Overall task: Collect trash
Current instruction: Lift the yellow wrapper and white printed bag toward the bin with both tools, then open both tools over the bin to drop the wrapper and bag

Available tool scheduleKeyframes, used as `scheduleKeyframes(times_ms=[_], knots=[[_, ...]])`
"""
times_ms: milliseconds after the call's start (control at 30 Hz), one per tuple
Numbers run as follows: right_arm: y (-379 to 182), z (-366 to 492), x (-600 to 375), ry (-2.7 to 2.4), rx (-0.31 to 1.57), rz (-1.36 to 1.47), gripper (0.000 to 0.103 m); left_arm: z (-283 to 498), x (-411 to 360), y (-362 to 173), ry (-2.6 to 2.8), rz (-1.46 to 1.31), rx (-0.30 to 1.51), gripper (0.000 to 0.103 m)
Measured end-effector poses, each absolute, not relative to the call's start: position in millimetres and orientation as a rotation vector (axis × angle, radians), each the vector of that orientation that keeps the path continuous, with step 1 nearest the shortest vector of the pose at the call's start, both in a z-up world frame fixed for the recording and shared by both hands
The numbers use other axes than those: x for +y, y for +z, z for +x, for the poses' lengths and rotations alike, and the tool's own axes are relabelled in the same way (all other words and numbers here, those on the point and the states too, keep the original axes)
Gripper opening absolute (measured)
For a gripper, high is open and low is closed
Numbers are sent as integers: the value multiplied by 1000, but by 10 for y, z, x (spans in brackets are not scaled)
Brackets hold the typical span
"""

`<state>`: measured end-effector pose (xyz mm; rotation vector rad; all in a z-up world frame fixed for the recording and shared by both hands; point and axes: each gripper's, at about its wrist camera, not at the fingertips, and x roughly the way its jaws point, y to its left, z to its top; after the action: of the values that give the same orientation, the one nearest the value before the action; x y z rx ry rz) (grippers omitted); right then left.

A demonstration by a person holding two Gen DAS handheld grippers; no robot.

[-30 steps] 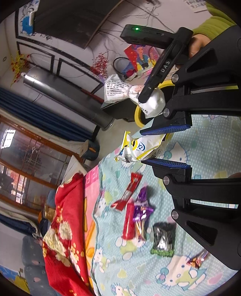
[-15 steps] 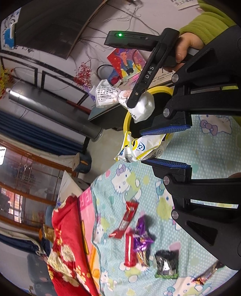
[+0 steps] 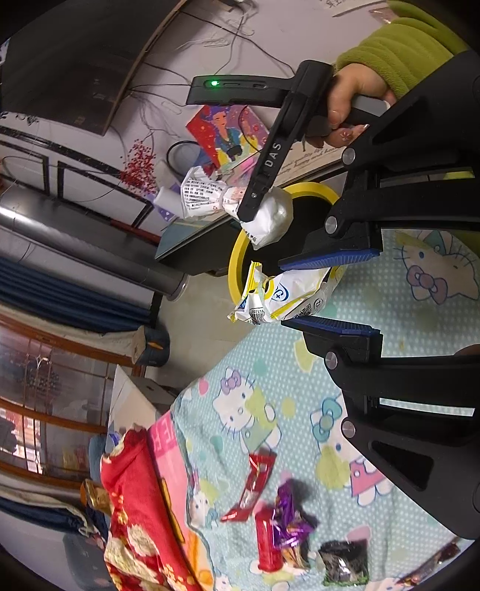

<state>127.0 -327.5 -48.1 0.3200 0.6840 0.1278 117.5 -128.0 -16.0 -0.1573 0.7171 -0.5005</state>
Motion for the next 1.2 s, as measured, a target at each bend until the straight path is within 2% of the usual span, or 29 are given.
scheduleKeyframes(times_ms=[1200], knots=[[-976,1454,-4024,2,782,379,44,1600,-2265,-721,-612,-20,843,19]])
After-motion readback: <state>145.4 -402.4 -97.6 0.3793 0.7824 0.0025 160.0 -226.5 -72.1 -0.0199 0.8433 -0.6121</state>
